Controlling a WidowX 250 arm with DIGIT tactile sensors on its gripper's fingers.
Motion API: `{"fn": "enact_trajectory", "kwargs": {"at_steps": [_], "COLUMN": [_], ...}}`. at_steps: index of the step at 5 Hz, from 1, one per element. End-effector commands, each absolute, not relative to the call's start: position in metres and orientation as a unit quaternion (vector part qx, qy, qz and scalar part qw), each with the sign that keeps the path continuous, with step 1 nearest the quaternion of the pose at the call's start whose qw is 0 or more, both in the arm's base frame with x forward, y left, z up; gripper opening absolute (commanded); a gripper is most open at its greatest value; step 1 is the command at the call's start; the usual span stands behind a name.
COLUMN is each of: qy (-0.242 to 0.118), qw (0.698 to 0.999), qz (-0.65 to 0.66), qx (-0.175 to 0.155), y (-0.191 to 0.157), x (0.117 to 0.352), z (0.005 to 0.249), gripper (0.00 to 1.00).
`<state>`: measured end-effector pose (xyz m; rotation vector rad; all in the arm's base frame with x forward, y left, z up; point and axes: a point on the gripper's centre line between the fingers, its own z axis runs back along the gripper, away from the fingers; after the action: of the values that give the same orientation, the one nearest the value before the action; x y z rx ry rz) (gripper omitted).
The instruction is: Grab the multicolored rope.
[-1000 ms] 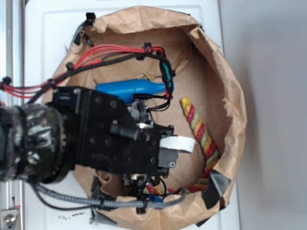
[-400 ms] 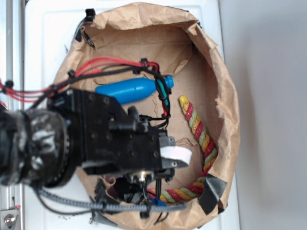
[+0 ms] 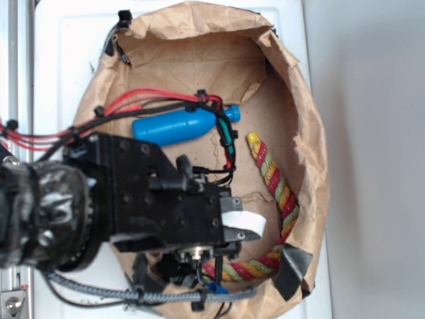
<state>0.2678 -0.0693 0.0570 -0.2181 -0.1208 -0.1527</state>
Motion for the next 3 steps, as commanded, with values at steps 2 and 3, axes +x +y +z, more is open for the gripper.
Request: {"fn": "enact_trajectory", "kwargs": {"at_steps": [2, 3], "qy": [-0.095, -0.081], "qw": [0.979, 0.984], "qz": [-0.079, -0.09], "qx": [-0.165, -0.13], "y": [-0.092, -0.112], "x": [0.286, 0.286], "z": [0.062, 0.036], "gripper": [1.0, 1.0]}}
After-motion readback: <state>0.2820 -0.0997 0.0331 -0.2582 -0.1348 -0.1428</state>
